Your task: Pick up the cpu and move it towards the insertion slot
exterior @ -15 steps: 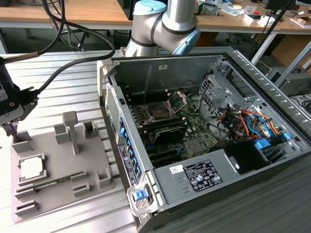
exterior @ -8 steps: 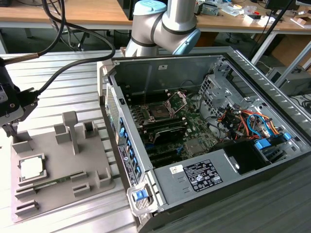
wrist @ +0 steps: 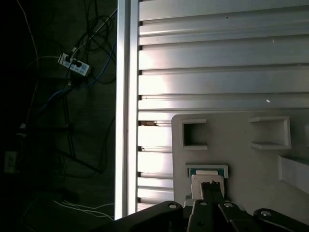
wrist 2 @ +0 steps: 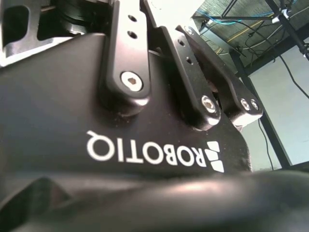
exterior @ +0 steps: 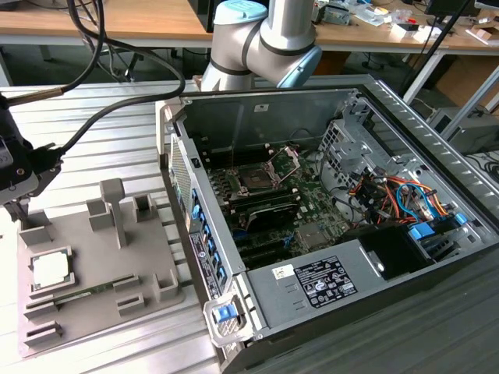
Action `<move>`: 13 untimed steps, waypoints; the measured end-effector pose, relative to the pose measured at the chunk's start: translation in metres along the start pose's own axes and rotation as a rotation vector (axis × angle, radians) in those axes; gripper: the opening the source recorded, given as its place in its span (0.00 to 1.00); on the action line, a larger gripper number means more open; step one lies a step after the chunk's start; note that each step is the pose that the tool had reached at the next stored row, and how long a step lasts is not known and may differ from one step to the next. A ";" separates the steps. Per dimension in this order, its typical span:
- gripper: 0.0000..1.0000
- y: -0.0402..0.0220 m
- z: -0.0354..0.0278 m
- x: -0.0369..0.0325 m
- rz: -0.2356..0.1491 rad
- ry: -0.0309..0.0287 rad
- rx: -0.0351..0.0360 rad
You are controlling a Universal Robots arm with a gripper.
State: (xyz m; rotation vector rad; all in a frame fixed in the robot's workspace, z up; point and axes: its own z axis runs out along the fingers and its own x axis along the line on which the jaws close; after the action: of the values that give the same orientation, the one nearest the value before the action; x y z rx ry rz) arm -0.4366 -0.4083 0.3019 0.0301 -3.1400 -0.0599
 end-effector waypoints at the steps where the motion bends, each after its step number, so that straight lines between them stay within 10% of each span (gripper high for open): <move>1: 0.11 -0.0001 0.0001 0.0000 0.000 0.0000 0.0000; 13: 0.11 -0.0014 0.0020 0.0000 0.000 -0.0001 -0.0001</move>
State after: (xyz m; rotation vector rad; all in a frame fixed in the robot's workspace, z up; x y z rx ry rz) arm -0.4365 -0.4096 0.2998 0.0301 -3.1401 -0.0600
